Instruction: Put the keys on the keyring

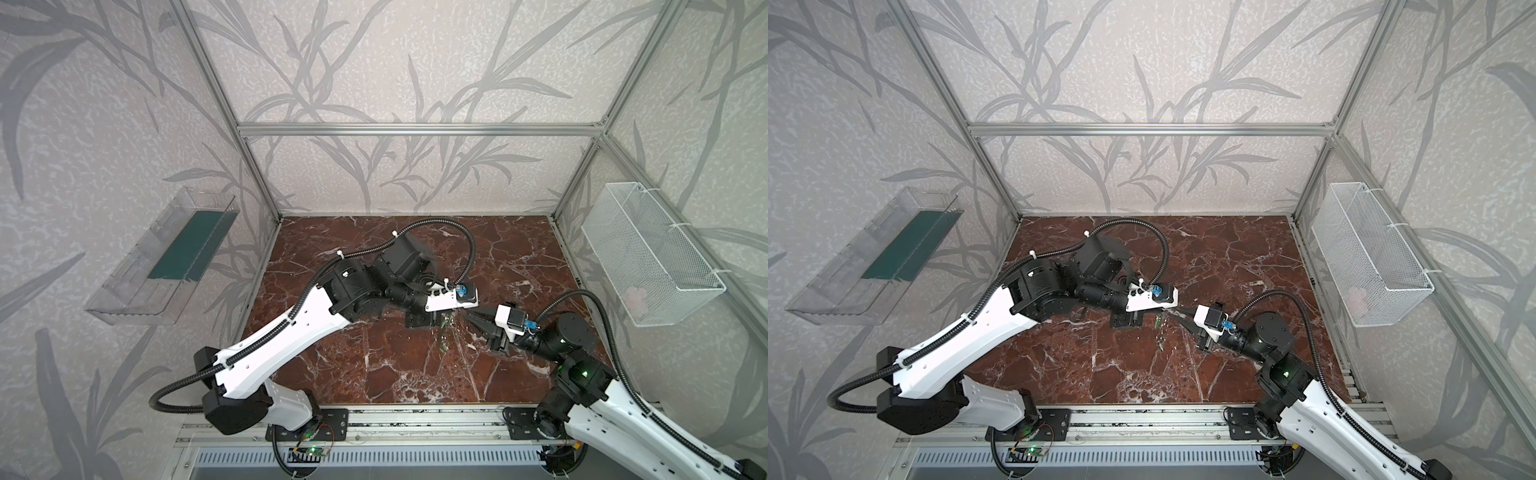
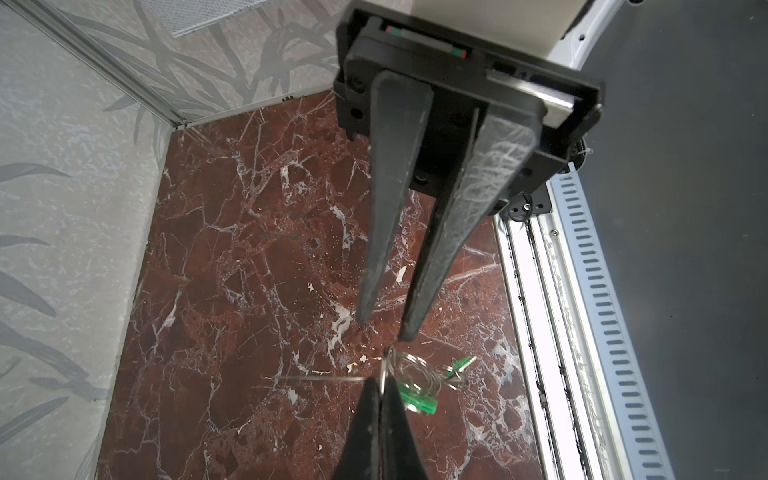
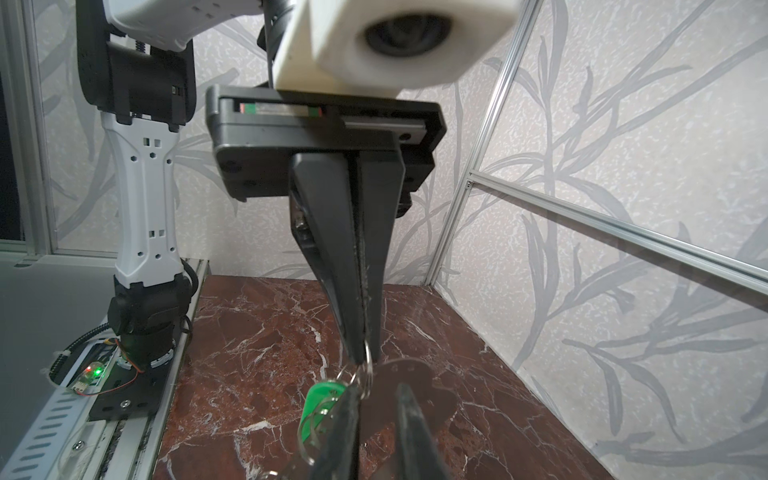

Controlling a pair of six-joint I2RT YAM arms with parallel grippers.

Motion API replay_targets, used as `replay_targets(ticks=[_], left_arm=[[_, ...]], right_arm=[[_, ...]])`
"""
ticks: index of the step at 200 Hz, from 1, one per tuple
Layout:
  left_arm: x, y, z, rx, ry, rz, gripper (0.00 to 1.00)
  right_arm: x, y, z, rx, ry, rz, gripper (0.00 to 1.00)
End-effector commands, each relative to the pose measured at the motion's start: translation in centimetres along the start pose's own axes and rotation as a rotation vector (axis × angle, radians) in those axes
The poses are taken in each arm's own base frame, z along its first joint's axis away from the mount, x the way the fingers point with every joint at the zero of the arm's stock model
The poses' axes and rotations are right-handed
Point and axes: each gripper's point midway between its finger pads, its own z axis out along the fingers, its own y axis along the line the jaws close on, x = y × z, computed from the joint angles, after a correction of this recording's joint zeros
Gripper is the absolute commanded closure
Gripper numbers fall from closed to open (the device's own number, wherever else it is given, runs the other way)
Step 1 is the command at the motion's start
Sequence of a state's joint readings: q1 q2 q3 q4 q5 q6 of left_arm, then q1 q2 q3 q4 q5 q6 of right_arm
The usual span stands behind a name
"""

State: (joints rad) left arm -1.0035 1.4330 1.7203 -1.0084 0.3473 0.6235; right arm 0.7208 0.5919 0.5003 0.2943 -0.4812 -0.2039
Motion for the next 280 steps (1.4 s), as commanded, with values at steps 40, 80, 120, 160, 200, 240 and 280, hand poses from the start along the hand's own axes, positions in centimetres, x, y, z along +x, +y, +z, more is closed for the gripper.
replay_targets(ticks=[40, 80, 120, 160, 200, 240, 280], left_arm=[[-0.1, -0.4, -0.9, -0.015, 0.052, 0.072, 1.00], [-0.2, -0.6, -0.7, -0.012, 0.068, 0.088, 1.00], [-0.3, -0.8, -0.4, -0.007, 0.073, 0.101, 1.00], [-0.6, -0.9, -0.4, -0.005, 0.062, 0.108, 1.00], [-0.5, 0.4, -0.8, -0.114, 0.012, 0.085, 0.74], [0.3, 1.5, -1.7, -0.227, -0.123, -0.051, 0.66], [1.1, 0.8, -1.0, -0.241, -0.233, -0.164, 0.66]], right_arm=[[-1.5, 0.7, 0.5, -0.066, -0.040, 0.015, 0.84], [-1.7, 0.6, 0.4, -0.058, -0.051, 0.012, 0.91], [-1.8, 0.6, 0.4, -0.059, -0.062, 0.021, 0.89], [-1.6, 0.8, 0.5, -0.071, -0.059, 0.029, 1.00], [-1.8, 0.1, 0.1, -0.017, -0.093, 0.039, 1.00], [-2.5, -0.4, -0.1, 0.016, -0.135, 0.049, 1.00], [-2.9, -0.7, 0.3, 0.015, -0.153, 0.048, 1.00]])
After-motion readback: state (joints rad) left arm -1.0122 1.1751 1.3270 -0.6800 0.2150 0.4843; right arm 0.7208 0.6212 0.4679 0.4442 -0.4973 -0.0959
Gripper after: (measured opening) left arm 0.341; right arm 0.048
